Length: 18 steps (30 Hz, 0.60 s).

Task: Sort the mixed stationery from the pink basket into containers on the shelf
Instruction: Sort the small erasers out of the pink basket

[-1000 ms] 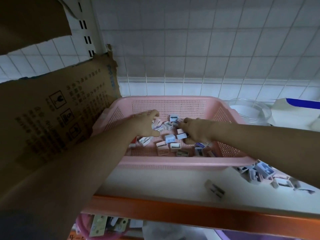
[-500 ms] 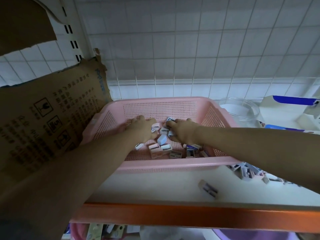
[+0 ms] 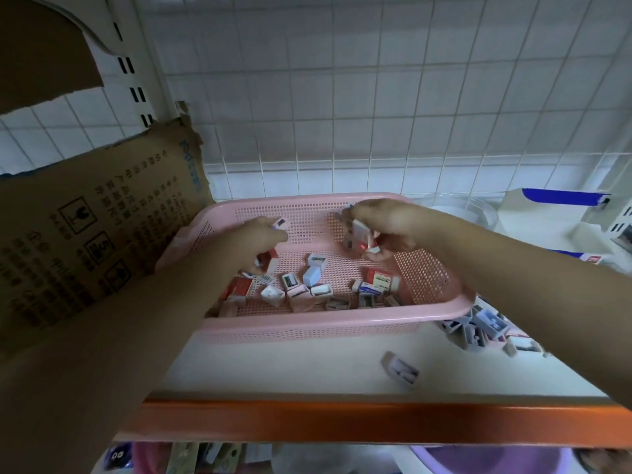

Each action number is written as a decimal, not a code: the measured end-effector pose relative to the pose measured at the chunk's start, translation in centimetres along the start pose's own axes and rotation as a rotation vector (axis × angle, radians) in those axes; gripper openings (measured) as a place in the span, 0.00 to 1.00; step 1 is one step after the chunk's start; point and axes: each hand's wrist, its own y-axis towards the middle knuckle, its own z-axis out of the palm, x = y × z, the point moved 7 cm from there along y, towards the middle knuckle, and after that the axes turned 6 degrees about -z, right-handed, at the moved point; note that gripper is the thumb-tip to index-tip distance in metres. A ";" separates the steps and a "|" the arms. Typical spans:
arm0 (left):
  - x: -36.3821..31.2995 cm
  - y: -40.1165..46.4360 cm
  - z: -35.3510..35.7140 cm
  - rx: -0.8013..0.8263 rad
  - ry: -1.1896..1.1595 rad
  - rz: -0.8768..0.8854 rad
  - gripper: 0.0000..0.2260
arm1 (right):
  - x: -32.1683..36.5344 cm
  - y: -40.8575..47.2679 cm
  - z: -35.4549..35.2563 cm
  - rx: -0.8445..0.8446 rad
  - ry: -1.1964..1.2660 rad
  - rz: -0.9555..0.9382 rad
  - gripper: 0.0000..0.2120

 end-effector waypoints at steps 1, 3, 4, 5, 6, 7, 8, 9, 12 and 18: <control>0.0 -0.5 0.1 0.062 -0.124 -0.062 0.14 | 0.1 -0.2 0.1 0.026 0.124 0.024 0.10; -0.2 -1.6 0.4 0.178 -0.396 -0.184 0.14 | 0.4 -0.5 0.4 0.084 0.322 0.037 0.11; -0.4 -2.2 0.6 0.230 -0.546 -0.234 0.14 | 0.5 -0.6 0.5 0.100 0.408 0.039 0.11; -0.6 -2.6 0.8 0.268 -0.672 -0.261 0.13 | 0.6 -0.9 0.7 0.113 0.490 0.042 0.11; -0.8 -3.1 1.0 0.296 -0.763 -0.269 0.12 | 0.5 -1.0 0.9 0.125 0.575 0.047 0.12; -1.0 -3.5 1.2 0.323 -0.843 -0.260 0.12 | 0.5 -1.3 1.2 0.138 0.667 0.058 0.13; -1.3 -4.1 1.5 0.355 -0.922 -0.243 0.12 | 0.5 -1.5 1.6 0.142 0.754 0.072 0.14; -1.6 -4.6 1.7 0.383 -1.001 -0.218 0.12 | 0.5 -1.8 1.8 0.132 0.823 0.081 0.15; -2.4 -6.1 1.6 0.415 -1.142 -0.113 0.11 | 0.9 -2.3 2.3 0.042 0.890 0.072 0.13; -2.5 -7.1 1.9 0.384 -1.083 -0.067 0.11 | 1.2 -2.6 3.2 -0.070 0.487 0.036 0.06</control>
